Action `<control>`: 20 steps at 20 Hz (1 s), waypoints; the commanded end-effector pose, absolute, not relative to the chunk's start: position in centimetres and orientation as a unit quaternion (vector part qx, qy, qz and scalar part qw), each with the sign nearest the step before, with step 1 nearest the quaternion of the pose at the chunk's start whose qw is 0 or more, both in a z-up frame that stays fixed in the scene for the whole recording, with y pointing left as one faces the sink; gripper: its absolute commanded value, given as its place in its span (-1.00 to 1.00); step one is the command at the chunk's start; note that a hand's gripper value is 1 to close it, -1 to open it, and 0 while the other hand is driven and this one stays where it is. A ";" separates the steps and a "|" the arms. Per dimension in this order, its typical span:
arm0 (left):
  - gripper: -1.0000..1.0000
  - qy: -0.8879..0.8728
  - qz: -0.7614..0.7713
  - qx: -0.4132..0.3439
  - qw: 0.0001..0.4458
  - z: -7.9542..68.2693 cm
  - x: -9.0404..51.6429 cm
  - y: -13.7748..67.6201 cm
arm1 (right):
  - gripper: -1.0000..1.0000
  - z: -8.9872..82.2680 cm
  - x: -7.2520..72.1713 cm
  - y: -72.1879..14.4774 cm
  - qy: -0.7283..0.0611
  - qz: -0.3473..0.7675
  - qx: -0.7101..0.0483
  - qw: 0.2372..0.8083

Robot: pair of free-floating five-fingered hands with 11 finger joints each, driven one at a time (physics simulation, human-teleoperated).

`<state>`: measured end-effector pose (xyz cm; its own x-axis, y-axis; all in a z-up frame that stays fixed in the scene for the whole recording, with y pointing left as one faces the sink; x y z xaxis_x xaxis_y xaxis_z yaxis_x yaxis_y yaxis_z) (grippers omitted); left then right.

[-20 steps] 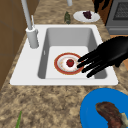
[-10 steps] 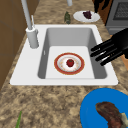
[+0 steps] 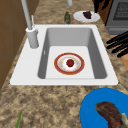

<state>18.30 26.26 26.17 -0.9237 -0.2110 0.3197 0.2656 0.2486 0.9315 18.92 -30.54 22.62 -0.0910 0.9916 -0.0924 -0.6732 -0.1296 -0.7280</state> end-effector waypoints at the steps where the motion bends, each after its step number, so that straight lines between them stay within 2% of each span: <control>1: -1.00 -0.758 -0.627 -0.013 0.177 26.2 16.1 25.4 | 0.00 22.6 18.9 -30.5 -0.266 0.689 -0.300 0.604; 5: -1.00 -0.756 -0.629 -0.023 0.177 26.2 14.5 24.4 | 0.00 22.6 18.9 -30.5 -0.266 0.689 -0.300 0.604; 9: -1.00 -0.759 -0.632 -0.013 0.157 26.3 13.4 24.1 | 0.00 22.6 18.9 -30.5 -0.266 0.689 -0.300 0.604; 10: -1.00 -0.764 -0.617 -0.017 0.189 26.2 14.0 24.2 | 0.00 22.6 18.9 -30.5 -0.266 0.689 -0.300 0.604; 16: -1.00 -0.765 -0.614 -0.017 0.193 26.2 14.1 23.9 | 0.00 22.6 18.9 -30.5 -0.266 0.689 -0.300 0.604; 20: -1.00 -0.764 -0.612 -0.016 0.205 26.9 16.3 23.8 | 0.00 22.6 18.9 -30.5 -0.266 0.689 -0.300 0.604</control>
<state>14.83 23.93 26.36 -0.9245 -0.2113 0.3171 0.2638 0.2459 0.9327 18.92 -30.54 22.62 -0.0910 0.9916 -0.0924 -0.6732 -0.1296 -0.7280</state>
